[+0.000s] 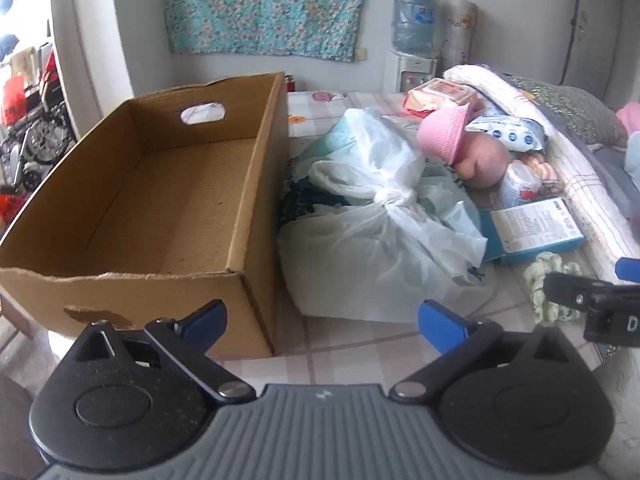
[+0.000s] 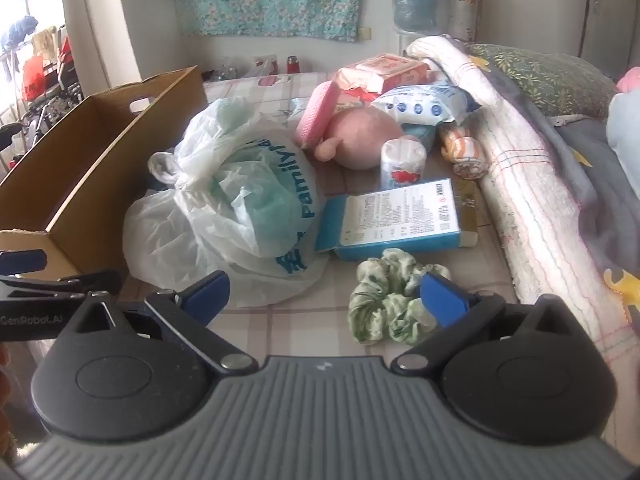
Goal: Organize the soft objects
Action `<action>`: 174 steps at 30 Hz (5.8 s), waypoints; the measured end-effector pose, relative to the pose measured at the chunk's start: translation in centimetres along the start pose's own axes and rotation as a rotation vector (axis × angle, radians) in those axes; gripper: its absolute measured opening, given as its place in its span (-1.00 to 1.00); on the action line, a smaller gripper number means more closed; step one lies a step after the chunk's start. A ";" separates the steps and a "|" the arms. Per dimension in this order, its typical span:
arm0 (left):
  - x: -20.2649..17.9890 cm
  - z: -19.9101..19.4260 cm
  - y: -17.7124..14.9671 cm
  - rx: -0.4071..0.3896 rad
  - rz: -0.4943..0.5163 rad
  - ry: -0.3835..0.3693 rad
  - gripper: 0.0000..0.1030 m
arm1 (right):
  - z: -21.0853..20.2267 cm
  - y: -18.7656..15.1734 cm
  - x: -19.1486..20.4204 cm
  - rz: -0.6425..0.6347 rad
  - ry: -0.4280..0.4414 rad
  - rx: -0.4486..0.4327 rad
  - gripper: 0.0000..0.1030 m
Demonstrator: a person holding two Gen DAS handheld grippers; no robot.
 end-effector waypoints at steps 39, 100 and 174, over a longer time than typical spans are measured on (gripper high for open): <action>-13.1 6.4 6.3 -0.055 0.161 -0.529 0.40 | 3.5 3.0 -14.1 0.311 0.033 -0.088 0.53; -12.9 13.2 10.0 -0.008 0.094 -0.454 -0.31 | 15.4 -3.8 -16.5 1.085 0.234 0.008 -0.60; -7.7 4.7 13.5 -0.114 0.067 -0.557 0.26 | 6.9 10.2 -12.0 0.722 0.441 -0.061 -0.55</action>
Point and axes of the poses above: each gripper's, at about its wrist camera, not at the fingertips, and z roughly the way its jaws point, x to its left, y to its top, the point moved 2 cm from there along z, roughly the way its jaws point, and after that the axes turned 9 degrees about -x, right-handed, at the moved point
